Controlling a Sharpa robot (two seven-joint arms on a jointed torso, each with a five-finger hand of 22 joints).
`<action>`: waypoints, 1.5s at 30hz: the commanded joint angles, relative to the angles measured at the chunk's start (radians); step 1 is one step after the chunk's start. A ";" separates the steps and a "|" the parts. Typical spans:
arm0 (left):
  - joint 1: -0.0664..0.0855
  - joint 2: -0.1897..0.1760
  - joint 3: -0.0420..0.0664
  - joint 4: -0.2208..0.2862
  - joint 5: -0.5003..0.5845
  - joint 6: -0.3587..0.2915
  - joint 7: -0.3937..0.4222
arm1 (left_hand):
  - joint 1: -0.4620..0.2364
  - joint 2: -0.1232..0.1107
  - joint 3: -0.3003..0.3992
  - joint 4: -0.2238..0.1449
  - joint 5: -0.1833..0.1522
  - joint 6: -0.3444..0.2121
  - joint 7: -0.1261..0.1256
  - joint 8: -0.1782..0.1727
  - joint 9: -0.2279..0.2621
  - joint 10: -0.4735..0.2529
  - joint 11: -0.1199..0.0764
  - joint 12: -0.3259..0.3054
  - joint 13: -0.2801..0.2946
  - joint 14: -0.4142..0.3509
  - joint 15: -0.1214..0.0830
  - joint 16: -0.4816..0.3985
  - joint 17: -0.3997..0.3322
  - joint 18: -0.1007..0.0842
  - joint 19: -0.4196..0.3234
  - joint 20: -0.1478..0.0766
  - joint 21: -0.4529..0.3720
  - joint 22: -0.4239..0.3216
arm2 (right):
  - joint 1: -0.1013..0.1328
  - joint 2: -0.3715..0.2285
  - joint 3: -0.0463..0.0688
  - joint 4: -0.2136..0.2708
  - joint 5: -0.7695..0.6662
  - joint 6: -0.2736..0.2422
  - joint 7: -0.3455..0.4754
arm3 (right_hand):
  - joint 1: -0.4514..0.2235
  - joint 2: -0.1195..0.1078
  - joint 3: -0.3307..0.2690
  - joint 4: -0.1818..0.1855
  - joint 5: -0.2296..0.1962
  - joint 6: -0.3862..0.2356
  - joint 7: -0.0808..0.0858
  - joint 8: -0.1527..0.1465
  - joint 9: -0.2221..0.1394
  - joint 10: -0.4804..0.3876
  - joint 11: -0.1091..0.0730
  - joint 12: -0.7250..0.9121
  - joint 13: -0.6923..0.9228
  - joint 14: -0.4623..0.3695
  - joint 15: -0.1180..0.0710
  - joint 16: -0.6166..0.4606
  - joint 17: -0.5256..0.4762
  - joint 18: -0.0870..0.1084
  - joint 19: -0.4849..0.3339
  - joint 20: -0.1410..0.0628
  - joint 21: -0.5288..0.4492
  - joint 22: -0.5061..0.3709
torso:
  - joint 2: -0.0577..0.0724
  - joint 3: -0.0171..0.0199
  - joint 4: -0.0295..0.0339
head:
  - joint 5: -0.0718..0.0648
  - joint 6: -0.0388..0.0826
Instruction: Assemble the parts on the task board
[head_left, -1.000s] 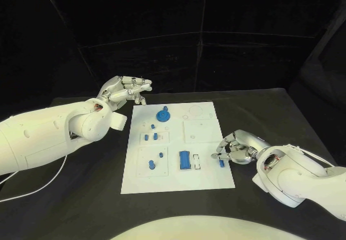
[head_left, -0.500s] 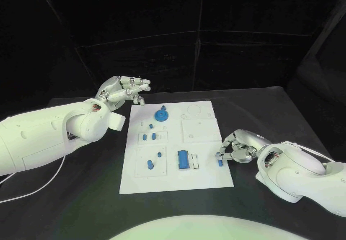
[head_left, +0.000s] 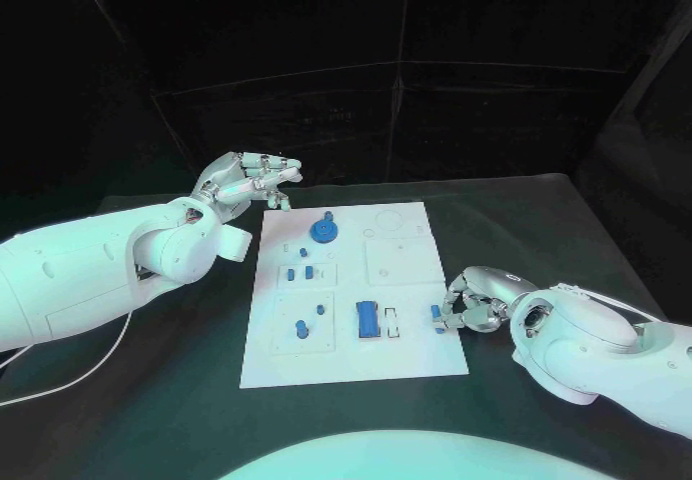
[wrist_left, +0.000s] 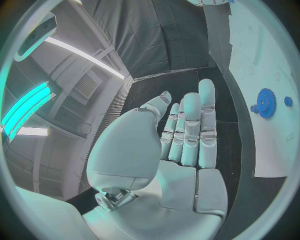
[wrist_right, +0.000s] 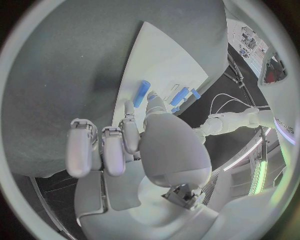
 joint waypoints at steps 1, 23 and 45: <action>0.001 0.000 0.001 0.001 0.003 0.011 0.007 | 0.012 -0.001 -0.001 -0.006 -0.002 -0.007 0.002 0.007 -0.002 -0.009 -0.001 0.003 0.002 -0.009 0.000 0.004 -0.002 0.013 0.006 -0.004 -0.005 -0.002 | -0.001 0.010 0.000 -0.004 -0.038 0.045 -0.013 | 0.002 0.004 -0.008 0.001 0.002 0.010 0.002 -0.003 0.002 0.002 -0.006 -0.004 -0.002 0.077 0.001 -0.005 0.130 -0.006 -0.003 0.007 -0.001 -0.001 | 0.001 -0.0003 0.0000 | -0.001 -0.001; 0.001 -0.003 0.001 0.002 0.003 0.002 0.014 | 0.017 0.000 0.000 -0.010 -0.001 -0.008 0.002 0.009 -0.002 -0.011 -0.001 0.008 0.002 -0.011 0.000 0.006 -0.004 0.013 0.007 -0.004 -0.007 -0.003 | -0.015 0.073 0.000 -0.045 -0.225 0.167 -0.035 | 0.115 0.016 0.024 -0.064 0.014 0.020 -0.003 -0.025 0.007 -0.007 -0.012 -0.023 -0.007 0.076 -0.007 -0.008 0.128 -0.005 -0.007 -0.001 -0.006 -0.007 | 0.000 -0.0014 0.0015 | 0.001 -0.009; 0.001 -0.003 0.001 0.003 0.003 0.004 0.012 | 0.018 0.000 0.000 -0.010 -0.001 -0.008 0.002 0.009 -0.002 -0.011 -0.002 0.008 0.002 -0.011 0.000 0.006 -0.004 0.014 0.007 -0.004 -0.007 -0.003 | -0.015 0.081 0.000 -0.052 -0.249 0.235 -0.056 | 0.171 0.033 0.162 -0.082 0.173 0.051 -0.010 -0.056 0.006 -0.007 -0.020 -0.036 -0.008 0.078 -0.012 -0.003 0.141 -0.007 -0.001 -0.007 -0.002 0.005 | 0.000 -0.0011 0.0010 | 0.009 -0.007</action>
